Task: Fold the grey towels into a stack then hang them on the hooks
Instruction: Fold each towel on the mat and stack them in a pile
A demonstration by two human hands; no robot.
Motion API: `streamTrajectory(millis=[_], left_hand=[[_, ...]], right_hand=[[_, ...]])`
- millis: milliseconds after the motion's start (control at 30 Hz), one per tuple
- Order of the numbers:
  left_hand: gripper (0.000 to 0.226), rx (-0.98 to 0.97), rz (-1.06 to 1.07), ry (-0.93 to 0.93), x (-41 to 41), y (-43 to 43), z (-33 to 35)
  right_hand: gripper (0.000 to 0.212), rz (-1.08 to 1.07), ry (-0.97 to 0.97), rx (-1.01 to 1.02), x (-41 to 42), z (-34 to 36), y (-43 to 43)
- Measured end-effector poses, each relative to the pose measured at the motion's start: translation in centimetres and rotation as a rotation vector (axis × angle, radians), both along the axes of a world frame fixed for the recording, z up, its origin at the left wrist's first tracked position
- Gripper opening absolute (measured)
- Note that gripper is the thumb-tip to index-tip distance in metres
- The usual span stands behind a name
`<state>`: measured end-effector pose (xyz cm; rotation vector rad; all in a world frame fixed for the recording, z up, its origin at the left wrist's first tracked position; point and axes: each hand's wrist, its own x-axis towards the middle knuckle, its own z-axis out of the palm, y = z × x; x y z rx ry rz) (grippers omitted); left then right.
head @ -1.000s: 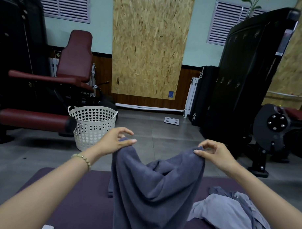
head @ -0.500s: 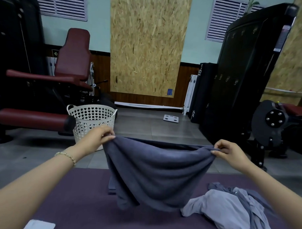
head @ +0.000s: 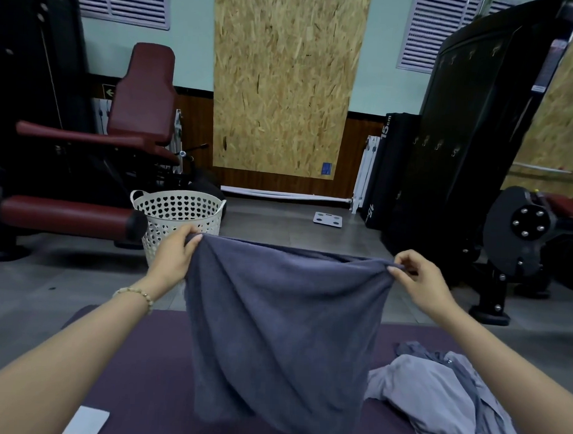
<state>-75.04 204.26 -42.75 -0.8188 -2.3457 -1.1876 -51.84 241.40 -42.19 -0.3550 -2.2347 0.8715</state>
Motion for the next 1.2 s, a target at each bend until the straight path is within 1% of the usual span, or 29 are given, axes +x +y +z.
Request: streamTrajectory(millis=[100,200,267,367,433,500,533,567,600,633,700,733,767,800,867,900,933,1033,1100,1200], left_hand=[[0.011,-0.013,-0.038,-0.025,-0.3,-0.1,-0.2],[0.011,-0.018,-0.037,-0.076,-0.8,-0.5,-0.3],[0.012,-0.034,-0.044,-0.083,-1.1,-0.9,-0.3],[0.01,-0.014,-0.072,-0.059,-1.1,-1.2,-0.1],[0.009,-0.059,-0.096,-0.041,-1.2,-1.4,-0.2],[0.009,-0.109,-0.104,-0.015,-1.7,-1.5,-0.4],[0.008,-0.117,-0.099,-0.012,-1.9,-1.5,-0.5],[0.008,-0.11,-0.093,-0.017,-2.1,-1.3,-0.6],[0.009,-0.095,-0.087,-0.027,-2.2,-1.2,-0.7],[0.009,-0.061,-0.085,-0.046,-2.3,-1.1,-0.9],[0.011,0.054,-0.086,-0.138,-2.4,-1.0,-1.5],[0.012,0.121,-0.089,-0.215,-2.4,-0.8,-1.7],[0.013,0.18,-0.099,-0.312,-2.4,-0.6,-2.1],[0.014,0.225,-0.113,-0.425,-2.3,-0.3,-2.6],[0.022,0.305,-0.12,-0.649,-2.2,0.4,-4.1],[0.025,0.344,-0.097,-0.723,-2.3,0.7,-4.9],[0.025,0.372,-0.073,-0.76,-2.3,1.0,-5.6],[0.012,0.395,-0.03,-0.766,-3.0,2.3,-7.5],[0.013,0.41,0.011,-0.717,-3.5,3.5,-7.6],[0.01,0.475,0.03,-0.625,-4.2,5.3,-6.3]], right_hand=[[0.025,-0.042,0.03,-0.105,-0.4,0.1,0.7],[0.025,0.088,-0.054,-0.151,-0.5,0.0,0.6],[0.026,0.131,-0.091,-0.153,-0.4,0.1,0.5],[0.025,0.15,-0.151,-0.091,-0.2,-0.2,0.8],[0.022,0.172,-0.217,-0.068,-0.3,-0.4,0.9],[0.018,0.145,-0.324,0.08,-0.5,-0.4,1.3],[0.019,0.132,-0.388,0.157,-0.5,-0.3,1.3],[0.023,0.131,-0.427,0.174,-0.4,-0.1,1.3],[0.023,0.148,-0.434,0.135,-0.4,-0.1,1.2],[0.021,0.195,-0.406,0.01,-0.2,-0.1,1.0],[0.012,0.31,-0.254,-0.395,0.0,-0.5,0.4],[0.011,0.322,-0.171,-0.562,-0.2,-0.9,0.1],[0.013,0.282,-0.128,-0.634,-0.5,-1.5,0.1],[0.016,0.23,-0.132,-0.656,-0.9,-2.2,0.2],[0.019,0.149,-0.214,-0.655,-1.5,-4.0,0.3],[0.019,0.121,-0.249,-0.653,-1.9,-4.9,0.5],[0.018,0.082,-0.243,-0.659,-2.4,-5.8,0.7],[0.016,-0.089,-0.108,-0.655,-3.8,-7.4,1.0],[0.012,-0.136,-0.041,-0.659,-4.8,-8.0,1.4],[0.015,-0.146,0.04,-0.615,-6.1,-7.8,2.3]])
